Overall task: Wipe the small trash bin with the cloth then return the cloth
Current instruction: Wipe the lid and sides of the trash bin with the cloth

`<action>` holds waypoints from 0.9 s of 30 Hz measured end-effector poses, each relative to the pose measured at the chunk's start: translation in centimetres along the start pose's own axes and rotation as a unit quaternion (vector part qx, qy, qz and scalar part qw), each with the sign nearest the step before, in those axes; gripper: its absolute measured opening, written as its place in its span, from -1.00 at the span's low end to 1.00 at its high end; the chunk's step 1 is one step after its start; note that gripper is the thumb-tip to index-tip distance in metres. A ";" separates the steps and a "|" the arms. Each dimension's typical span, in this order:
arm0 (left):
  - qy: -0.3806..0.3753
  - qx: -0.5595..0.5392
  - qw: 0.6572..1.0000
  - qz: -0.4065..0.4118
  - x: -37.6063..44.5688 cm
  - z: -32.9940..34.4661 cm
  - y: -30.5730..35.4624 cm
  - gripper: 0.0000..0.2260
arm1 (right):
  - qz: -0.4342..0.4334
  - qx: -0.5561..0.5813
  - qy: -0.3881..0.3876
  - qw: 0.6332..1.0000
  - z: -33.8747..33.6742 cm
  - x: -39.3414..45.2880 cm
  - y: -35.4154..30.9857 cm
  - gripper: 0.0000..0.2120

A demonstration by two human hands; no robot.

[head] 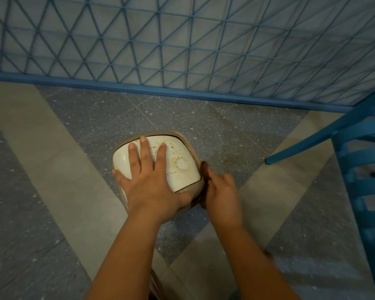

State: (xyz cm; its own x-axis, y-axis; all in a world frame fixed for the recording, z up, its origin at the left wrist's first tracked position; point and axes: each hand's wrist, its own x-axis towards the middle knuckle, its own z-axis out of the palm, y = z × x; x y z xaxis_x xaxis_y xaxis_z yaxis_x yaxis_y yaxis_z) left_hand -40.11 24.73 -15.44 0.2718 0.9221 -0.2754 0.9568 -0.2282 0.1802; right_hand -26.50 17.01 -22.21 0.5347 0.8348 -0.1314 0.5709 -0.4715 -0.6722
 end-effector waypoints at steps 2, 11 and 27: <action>-0.002 0.005 1.000 0.001 0.0 -0.1 0.0 0.08 | 0.022 0.056 0.030 0.998 0.6 -2.7 0.1 -0.57; 0.014 0.015 0.999 0.048 -0.5 -1.0 -0.2 0.03 | 0.067 0.182 0.087 0.977 2.7 -9.1 -0.6 -0.62; -0.015 0.085 0.973 0.212 -2.6 -0.2 2.8 -0.69 | 0.037 0.076 -0.020 0.996 -4.3 -0.5 0.0 -0.68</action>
State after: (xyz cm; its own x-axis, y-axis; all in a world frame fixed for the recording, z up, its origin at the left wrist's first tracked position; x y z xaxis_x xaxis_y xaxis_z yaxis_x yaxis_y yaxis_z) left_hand -38.19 21.73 -14.05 0.6471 0.7243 -0.2380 0.7600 -0.6377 0.1254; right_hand -24.08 15.36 -19.06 0.5445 0.8115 -0.2121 0.4288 -0.4866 -0.7612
